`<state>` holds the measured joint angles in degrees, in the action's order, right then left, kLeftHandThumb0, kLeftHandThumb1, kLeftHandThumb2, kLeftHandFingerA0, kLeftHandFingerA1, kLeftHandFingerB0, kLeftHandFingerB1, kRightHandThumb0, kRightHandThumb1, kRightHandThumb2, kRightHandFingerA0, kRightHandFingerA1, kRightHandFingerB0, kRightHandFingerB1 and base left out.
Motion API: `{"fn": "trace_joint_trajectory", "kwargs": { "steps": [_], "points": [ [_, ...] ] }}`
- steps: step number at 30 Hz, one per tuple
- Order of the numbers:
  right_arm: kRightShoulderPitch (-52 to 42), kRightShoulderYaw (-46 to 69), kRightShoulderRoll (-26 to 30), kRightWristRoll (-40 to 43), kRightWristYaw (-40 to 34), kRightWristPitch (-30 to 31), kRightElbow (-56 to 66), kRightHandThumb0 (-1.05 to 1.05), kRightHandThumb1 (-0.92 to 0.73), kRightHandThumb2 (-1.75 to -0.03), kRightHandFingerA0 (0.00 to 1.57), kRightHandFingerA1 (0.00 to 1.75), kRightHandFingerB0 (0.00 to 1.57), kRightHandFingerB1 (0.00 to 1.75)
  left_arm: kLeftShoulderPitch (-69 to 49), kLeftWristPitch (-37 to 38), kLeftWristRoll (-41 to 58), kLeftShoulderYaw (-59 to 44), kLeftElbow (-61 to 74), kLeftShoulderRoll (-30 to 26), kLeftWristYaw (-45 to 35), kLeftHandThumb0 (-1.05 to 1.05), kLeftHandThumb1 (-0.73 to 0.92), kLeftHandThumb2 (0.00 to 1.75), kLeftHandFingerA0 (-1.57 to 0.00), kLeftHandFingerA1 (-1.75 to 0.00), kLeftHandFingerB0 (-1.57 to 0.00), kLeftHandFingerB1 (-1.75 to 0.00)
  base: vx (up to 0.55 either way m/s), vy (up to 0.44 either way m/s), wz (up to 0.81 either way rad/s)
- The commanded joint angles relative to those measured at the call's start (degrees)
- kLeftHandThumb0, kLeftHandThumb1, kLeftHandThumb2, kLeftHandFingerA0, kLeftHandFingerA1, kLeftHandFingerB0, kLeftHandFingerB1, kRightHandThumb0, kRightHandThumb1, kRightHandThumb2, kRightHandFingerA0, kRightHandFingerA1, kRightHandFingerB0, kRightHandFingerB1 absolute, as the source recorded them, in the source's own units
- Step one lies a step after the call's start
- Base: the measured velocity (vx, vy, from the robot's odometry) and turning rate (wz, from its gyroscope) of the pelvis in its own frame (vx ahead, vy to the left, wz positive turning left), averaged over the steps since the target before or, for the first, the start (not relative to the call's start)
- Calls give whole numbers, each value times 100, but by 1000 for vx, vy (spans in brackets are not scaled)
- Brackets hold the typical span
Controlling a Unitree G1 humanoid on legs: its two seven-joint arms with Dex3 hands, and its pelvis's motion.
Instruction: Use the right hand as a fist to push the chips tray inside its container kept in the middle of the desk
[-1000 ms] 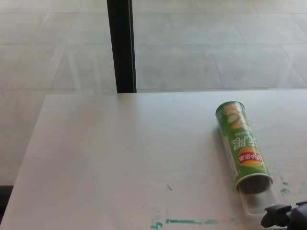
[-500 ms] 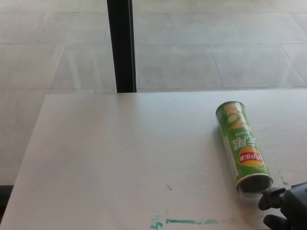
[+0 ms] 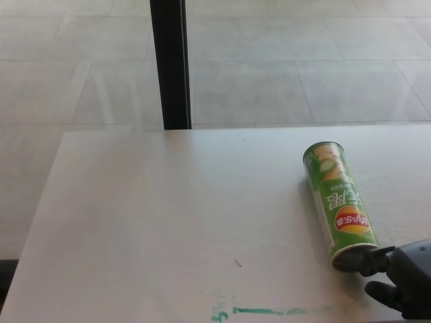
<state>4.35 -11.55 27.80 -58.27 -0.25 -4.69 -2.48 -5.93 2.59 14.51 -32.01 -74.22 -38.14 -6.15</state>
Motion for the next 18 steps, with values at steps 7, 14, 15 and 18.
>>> {"fn": "trace_joint_trajectory", "kwargs": {
  "steps": [7, 14, 15, 18],
  "points": [
    [211, -76, 38, 33, -114, 353, -138, -64, -80, -117, 77, 92, 55, 63, -126, 82, -20, 84, -10, -52, 62, -81, 60, 137, -69, -125, -34, -96, 0, 0, 0],
    [7, -29, 109, 109, -168, 310, 98, -68, -92, -70, 78, 96, 64, 49, -142, 49, 67, 45, -23, -60, -41, -83, 62, 138, -63, -122, -31, -94, 0, 0, 0],
    [-166, 7, 150, 194, -103, 239, 330, -66, -92, -69, 81, 87, 66, 48, -166, 89, 97, 18, 22, -48, -84, -83, 63, 138, -61, -123, -29, -94, 0, 0, 0],
    [-493, 99, 280, 558, 254, 81, 752, -62, -79, -115, 78, 90, 58, 65, -161, 72, 9, 95, 61, -70, -25, -81, 63, 139, -64, -122, -33, -95, 0, 0, 0]
  ]
}}
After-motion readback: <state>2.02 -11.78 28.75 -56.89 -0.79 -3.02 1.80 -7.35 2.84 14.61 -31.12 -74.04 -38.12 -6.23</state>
